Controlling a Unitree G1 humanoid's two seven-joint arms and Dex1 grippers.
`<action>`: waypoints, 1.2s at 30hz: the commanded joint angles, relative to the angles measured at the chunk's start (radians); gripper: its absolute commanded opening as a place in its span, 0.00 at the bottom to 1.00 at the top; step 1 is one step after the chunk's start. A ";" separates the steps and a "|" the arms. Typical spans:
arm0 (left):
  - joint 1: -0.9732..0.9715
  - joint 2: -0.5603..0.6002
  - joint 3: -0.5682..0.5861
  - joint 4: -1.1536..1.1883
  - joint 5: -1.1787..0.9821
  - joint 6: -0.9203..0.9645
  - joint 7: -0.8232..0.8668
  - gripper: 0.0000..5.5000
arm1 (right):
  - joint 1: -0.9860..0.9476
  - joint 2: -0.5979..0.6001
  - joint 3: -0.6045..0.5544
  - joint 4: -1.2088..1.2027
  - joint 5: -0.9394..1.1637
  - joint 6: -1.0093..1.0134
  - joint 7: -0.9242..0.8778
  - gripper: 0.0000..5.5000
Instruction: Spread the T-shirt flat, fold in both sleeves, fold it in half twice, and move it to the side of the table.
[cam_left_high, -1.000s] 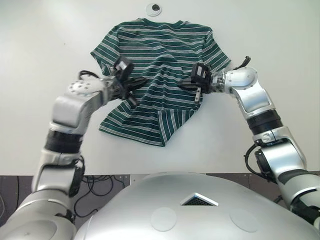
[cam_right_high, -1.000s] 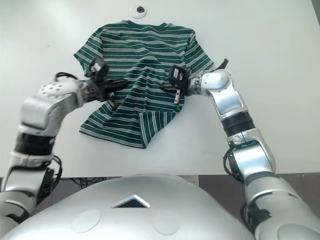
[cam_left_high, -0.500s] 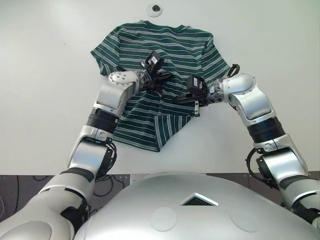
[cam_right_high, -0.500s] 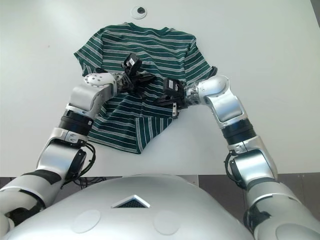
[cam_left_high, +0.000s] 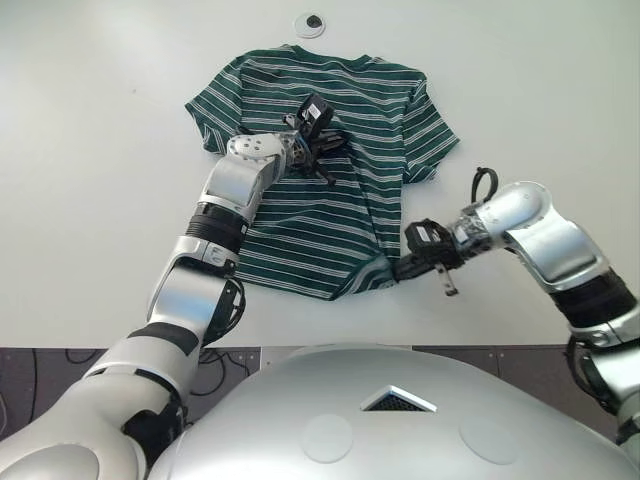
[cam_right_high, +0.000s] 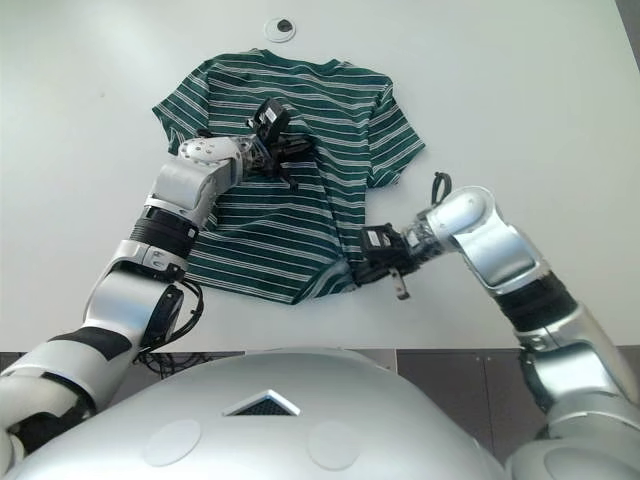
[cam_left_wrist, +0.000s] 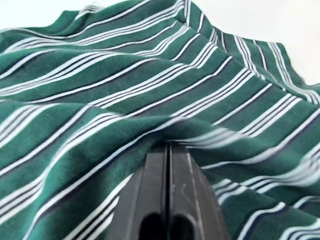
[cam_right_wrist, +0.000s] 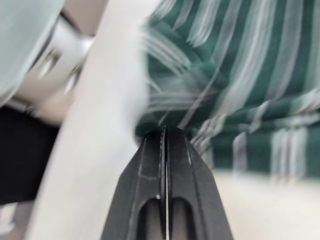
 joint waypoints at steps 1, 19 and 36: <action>0.043 0.013 0.006 0.062 0.048 0.018 0.028 0.01 | -0.015 0.002 -0.063 -0.026 0.036 0.011 -0.037 0.00; 0.509 0.495 -0.042 -0.916 -0.009 0.190 -0.268 0.01 | -0.381 0.479 -0.252 0.813 -0.169 -0.048 -0.876 0.00; 0.456 0.417 0.167 -0.925 -0.110 0.309 -0.099 0.01 | -0.502 0.511 -0.231 1.092 -0.342 -0.310 -1.039 0.00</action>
